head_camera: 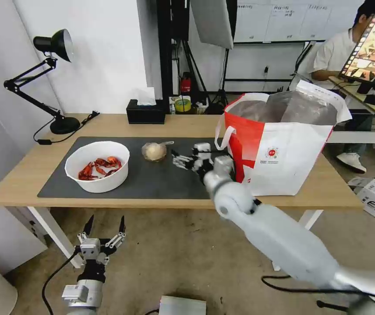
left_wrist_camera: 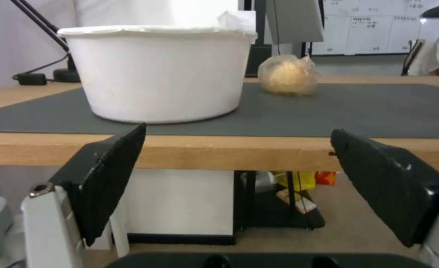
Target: Pick up the trash from the table and place it into the takeout bag.
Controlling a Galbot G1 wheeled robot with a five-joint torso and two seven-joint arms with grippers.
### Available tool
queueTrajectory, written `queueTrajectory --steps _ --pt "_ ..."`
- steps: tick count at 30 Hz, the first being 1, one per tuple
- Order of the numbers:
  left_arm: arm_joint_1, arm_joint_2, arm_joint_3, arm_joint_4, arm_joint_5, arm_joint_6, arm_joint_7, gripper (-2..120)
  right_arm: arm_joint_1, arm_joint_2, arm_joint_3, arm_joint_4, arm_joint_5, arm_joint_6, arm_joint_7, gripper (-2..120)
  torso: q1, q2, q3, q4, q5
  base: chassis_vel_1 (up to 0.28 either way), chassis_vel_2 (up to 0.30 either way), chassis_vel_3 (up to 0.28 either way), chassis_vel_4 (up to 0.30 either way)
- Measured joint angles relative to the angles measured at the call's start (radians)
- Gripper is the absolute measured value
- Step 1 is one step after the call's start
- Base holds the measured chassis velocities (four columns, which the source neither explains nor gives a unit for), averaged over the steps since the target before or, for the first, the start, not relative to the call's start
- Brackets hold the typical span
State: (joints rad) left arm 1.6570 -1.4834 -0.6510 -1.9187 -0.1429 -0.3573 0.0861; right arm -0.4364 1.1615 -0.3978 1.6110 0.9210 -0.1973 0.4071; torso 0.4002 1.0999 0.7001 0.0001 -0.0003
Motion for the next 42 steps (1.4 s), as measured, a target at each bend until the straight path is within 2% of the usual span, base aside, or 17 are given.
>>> queueTrajectory --steps 9,12,18,32,42 --pt "-0.005 -0.001 -0.007 0.001 -0.003 0.000 -0.002 100 0.093 0.096 -0.072 -0.191 0.015 0.005 -0.002 100 0.000 0.000 0.000 -0.0002 0.0001 0.000 0.000 0.000 0.000" --pt "-0.007 0.000 -0.013 0.004 -0.010 0.000 -0.003 100 0.161 0.173 -0.129 -0.345 0.015 0.028 -0.028 100 0.000 0.000 0.000 0.0000 0.0001 0.000 0.000 0.000 0.000" --pt "-0.014 0.001 -0.017 0.008 -0.028 0.000 -0.002 100 0.216 0.250 -0.171 -0.467 0.013 0.041 -0.056 100 0.000 0.000 0.000 -0.0001 0.0000 0.000 0.000 0.000 0.000" --pt "-0.021 0.005 -0.019 0.019 -0.033 -0.002 -0.002 100 0.263 0.375 -0.207 -0.688 -0.048 0.080 -0.103 100 0.000 0.000 0.000 -0.0001 0.0002 0.000 0.000 0.000 0.000" --pt "-0.019 0.007 -0.019 0.020 -0.034 -0.004 -0.002 100 0.280 0.413 -0.218 -0.788 -0.093 0.101 -0.124 99 0.000 0.000 0.000 -0.0001 0.0002 0.000 0.000 0.000 0.000"
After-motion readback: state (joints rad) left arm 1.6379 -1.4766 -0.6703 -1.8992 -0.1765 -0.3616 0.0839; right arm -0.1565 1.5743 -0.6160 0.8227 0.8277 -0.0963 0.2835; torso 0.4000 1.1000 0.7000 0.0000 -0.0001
